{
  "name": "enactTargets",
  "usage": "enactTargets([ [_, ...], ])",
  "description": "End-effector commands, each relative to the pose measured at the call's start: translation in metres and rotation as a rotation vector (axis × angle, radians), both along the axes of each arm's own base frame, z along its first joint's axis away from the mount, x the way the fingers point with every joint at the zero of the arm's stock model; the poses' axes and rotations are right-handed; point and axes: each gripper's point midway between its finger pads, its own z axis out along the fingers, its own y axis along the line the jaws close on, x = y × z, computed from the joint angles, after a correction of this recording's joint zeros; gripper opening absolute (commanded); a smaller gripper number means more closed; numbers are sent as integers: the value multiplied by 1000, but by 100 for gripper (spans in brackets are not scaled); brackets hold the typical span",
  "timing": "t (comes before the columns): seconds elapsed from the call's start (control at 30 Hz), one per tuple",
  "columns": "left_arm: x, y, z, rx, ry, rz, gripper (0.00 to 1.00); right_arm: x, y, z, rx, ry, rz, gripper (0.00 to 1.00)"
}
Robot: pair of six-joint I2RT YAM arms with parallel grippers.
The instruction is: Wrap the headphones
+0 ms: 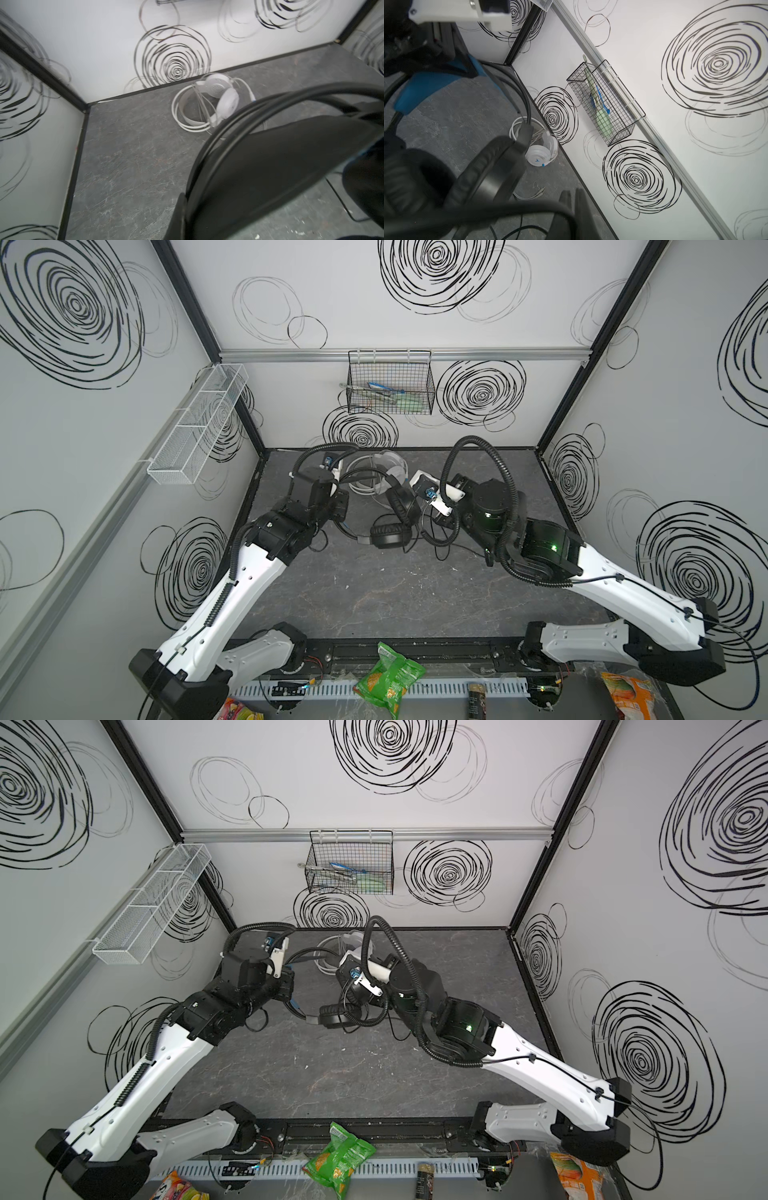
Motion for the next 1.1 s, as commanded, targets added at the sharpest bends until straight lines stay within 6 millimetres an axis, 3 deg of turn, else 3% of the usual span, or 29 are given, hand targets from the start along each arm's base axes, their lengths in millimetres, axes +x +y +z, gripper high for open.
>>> enactTargets([
  [0.0, -9, -30, 35, -86, -130, -151, 0, 8, 2, 8, -58, -35, -21, 0],
  [0.27, -50, -85, 45, -211, -135, -432, 0, 41, -11, -9, 7, 118, -68, 0],
  [0.43, -74, -109, 57, -294, -135, -565, 0, 48, -20, -16, 26, 150, -78, 0],
  [0.67, -95, -125, 88, -409, -162, -665, 0, 46, -25, -14, 126, 171, -49, 14],
  [0.9, -104, -127, 118, -473, -202, -694, 0, 44, -34, -7, 259, 177, -31, 20],
  [1.07, -116, -130, 153, -563, -249, -739, 0, 41, -40, 2, 386, 190, 2, 21],
])
